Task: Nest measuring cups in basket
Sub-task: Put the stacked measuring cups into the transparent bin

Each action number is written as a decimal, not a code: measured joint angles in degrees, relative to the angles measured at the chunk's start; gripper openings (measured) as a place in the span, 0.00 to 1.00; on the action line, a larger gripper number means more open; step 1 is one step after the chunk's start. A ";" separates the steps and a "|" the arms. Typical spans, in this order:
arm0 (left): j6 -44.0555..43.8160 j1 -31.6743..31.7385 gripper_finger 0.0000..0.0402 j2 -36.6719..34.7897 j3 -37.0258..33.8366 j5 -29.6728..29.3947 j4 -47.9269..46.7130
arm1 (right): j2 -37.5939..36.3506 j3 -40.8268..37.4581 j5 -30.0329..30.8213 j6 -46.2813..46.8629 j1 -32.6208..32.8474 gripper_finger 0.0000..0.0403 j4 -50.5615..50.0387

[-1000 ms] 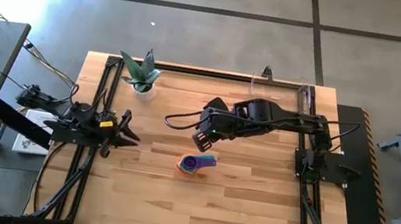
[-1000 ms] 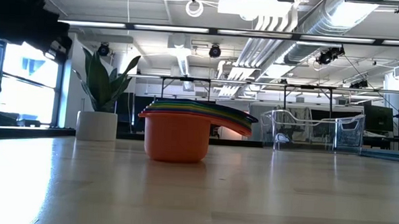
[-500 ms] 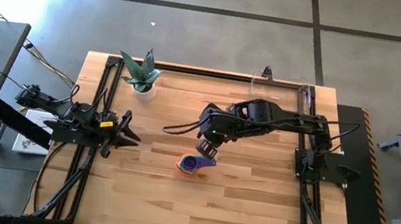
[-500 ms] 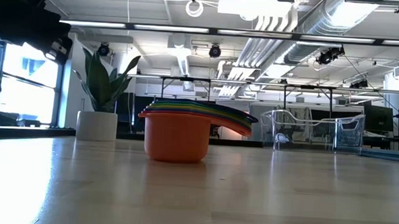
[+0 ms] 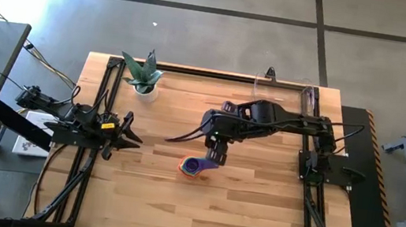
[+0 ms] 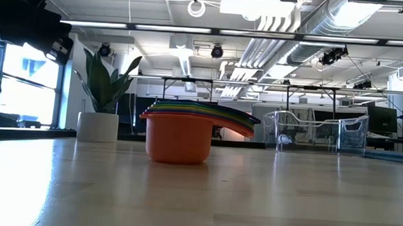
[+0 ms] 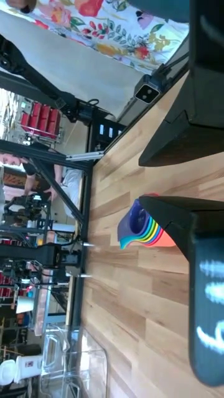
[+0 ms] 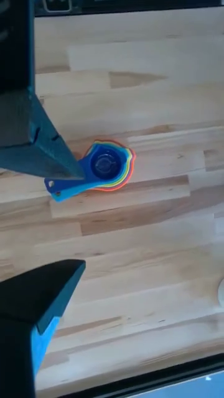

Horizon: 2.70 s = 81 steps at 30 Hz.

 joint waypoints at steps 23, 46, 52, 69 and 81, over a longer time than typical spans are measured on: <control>0.02 0.00 0.19 0.00 0.00 0.02 0.04 | 0.37 -10.99 -3.41 -16.15 0.00 0.60 -2.01; 0.00 -0.02 0.19 0.01 0.04 0.04 0.02 | -9.79 -46.07 -9.87 -22.51 -1.12 0.76 30.61; 0.02 -0.02 0.19 0.00 0.04 0.04 0.02 | -9.45 -50.28 -10.36 -22.42 -1.07 0.76 40.40; 0.02 -0.02 0.19 0.00 0.04 0.04 0.02 | -4.26 -50.80 -10.87 -20.69 -1.07 0.76 44.11; 0.01 -0.01 0.19 0.01 0.04 0.07 0.02 | -1.15 -50.75 -12.33 -20.08 -0.31 0.76 46.07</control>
